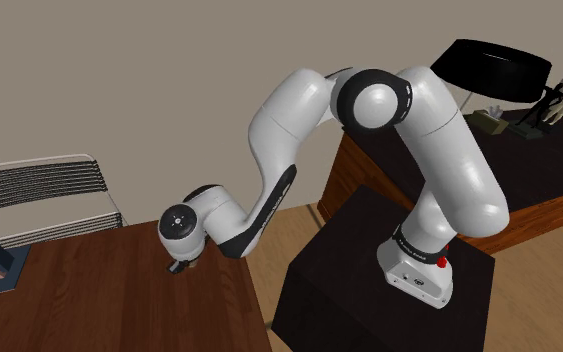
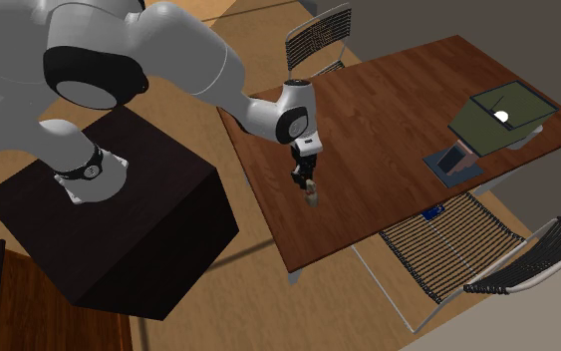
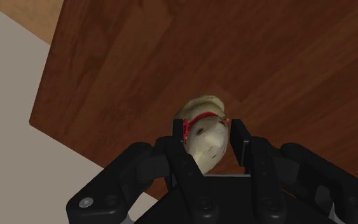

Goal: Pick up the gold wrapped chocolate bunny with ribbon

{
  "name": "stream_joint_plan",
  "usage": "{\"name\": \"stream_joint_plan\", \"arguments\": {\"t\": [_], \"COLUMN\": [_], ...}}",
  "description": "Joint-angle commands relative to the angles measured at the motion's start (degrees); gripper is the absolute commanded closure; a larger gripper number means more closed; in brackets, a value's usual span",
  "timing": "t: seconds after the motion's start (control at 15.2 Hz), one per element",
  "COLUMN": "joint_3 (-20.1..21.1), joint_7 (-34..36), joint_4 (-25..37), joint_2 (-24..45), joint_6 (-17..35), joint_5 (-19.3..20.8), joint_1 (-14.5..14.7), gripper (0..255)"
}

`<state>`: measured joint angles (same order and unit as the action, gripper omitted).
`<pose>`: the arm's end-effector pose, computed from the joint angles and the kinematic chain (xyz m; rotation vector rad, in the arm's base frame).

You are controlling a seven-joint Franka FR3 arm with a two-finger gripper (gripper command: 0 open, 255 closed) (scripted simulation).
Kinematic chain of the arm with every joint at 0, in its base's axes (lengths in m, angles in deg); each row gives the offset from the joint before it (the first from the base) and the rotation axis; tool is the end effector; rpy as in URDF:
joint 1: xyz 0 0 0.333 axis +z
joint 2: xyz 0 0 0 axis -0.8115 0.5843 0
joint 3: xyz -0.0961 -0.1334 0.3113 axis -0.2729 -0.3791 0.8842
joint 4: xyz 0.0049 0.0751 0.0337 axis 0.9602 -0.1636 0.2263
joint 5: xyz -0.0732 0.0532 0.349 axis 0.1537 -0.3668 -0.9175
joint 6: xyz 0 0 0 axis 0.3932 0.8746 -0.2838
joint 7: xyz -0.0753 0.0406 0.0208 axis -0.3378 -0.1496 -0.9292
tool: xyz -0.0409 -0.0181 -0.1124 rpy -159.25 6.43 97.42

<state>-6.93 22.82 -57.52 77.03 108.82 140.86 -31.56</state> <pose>0.4752 0.4288 0.1299 2.9209 0.1836 0.4123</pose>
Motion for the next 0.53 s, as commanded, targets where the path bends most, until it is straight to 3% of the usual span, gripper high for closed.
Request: {"name": "stream_joint_plan", "arguments": {"t": [0.0, 0.46], "joint_3": [-0.1, 1.8], "joint_7": [0.0, -2.0], "joint_4": [0.0, -2.0], "joint_2": [0.0, -3.8], "joint_6": [0.0, -1.7], "joint_5": [0.0, -2.3], "joint_1": [0.0, -1.4], "gripper": [255, 255]}}
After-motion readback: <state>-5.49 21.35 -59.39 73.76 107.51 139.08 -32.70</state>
